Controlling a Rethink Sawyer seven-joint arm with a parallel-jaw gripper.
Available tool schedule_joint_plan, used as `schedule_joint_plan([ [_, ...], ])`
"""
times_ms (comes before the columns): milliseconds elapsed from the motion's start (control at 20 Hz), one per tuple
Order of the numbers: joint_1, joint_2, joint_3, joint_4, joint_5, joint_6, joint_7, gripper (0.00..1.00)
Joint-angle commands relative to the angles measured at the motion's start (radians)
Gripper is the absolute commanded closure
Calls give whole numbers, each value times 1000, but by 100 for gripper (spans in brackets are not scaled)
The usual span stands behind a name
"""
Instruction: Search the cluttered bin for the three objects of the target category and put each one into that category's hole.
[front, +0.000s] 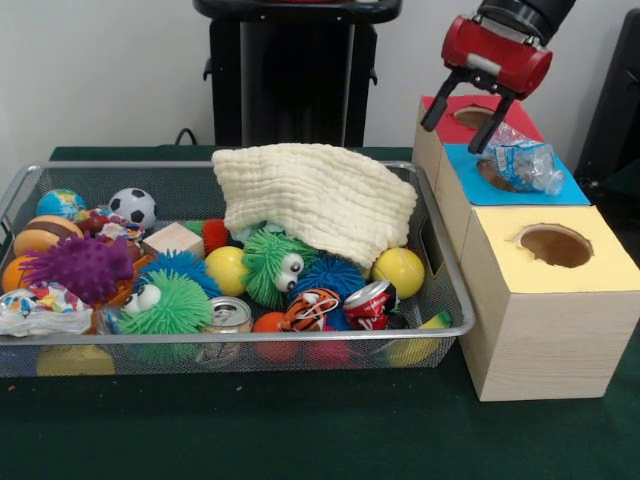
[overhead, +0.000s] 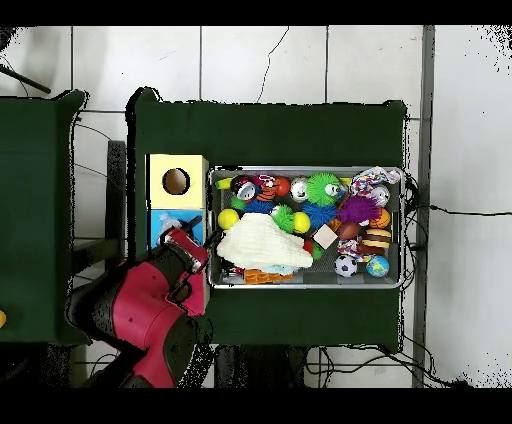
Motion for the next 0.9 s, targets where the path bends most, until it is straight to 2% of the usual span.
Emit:
schedule_joint_plan([
  [50,-6,29,35,-44,-70,169,82,0],
  [300,-1,39,16,-65,-75,207,85,0],
  [900,5,5,-59,-157,-128,426,104,0],
])
